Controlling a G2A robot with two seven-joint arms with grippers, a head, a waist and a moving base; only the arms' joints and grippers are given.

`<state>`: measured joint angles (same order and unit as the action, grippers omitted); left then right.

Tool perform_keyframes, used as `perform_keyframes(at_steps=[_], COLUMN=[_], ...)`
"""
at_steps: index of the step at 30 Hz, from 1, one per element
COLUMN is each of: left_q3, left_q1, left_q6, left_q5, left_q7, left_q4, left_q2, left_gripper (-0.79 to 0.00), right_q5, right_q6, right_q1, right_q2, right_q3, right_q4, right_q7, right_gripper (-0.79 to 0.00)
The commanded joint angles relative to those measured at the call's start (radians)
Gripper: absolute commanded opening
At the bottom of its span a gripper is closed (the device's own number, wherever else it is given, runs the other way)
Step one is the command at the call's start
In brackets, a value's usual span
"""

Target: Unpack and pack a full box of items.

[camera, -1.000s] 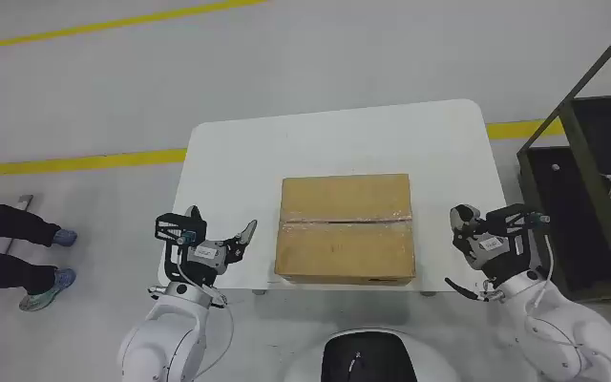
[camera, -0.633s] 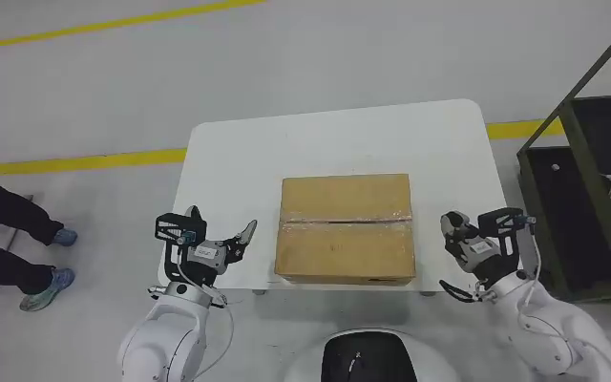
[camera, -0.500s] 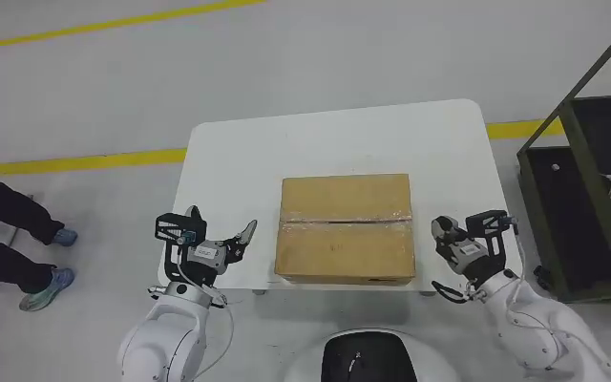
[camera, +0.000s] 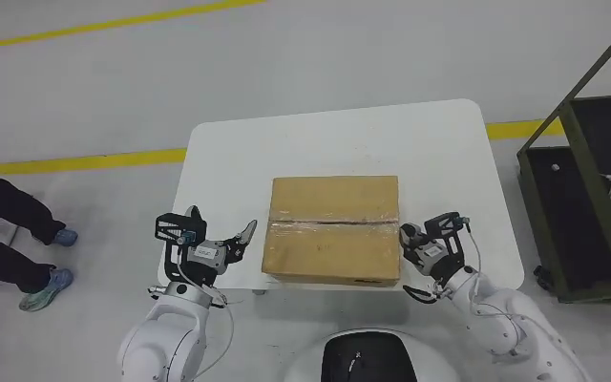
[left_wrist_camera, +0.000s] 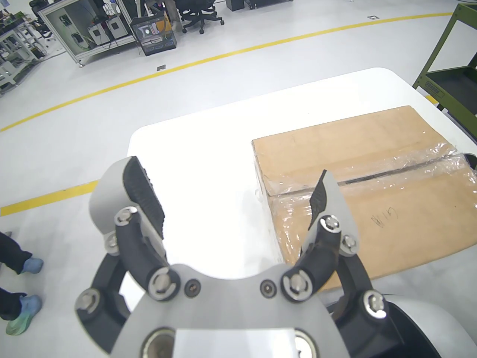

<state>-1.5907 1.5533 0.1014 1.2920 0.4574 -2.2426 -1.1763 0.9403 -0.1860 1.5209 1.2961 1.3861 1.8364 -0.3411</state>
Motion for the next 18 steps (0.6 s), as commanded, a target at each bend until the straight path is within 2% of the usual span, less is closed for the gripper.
perform_keyframes(at_steps=[1, 10, 18], left_q3=[0.000, 0.000, 0.019], left_q1=[0.000, 0.000, -0.002], left_q6=[0.000, 0.000, 0.024], left_q5=[0.000, 0.000, -0.007], left_q7=[0.000, 0.000, -0.008], left_q4=[0.000, 0.000, -0.008], left_q2=[0.000, 0.000, 0.000], left_gripper=[0.000, 0.000, 0.000], right_q5=[0.003, 0.010, 0.034], right_q6=[-0.004, -0.017, -0.017], right_q1=[-0.008, -0.034, 0.025], right_q2=[0.000, -0.001, -0.013], right_q3=[-0.011, -0.038, 0.027], right_q4=[-0.001, -0.011, 0.037], right_q7=[-0.002, 0.001, 0.039], right_gripper=[-0.785, -0.785, -0.785])
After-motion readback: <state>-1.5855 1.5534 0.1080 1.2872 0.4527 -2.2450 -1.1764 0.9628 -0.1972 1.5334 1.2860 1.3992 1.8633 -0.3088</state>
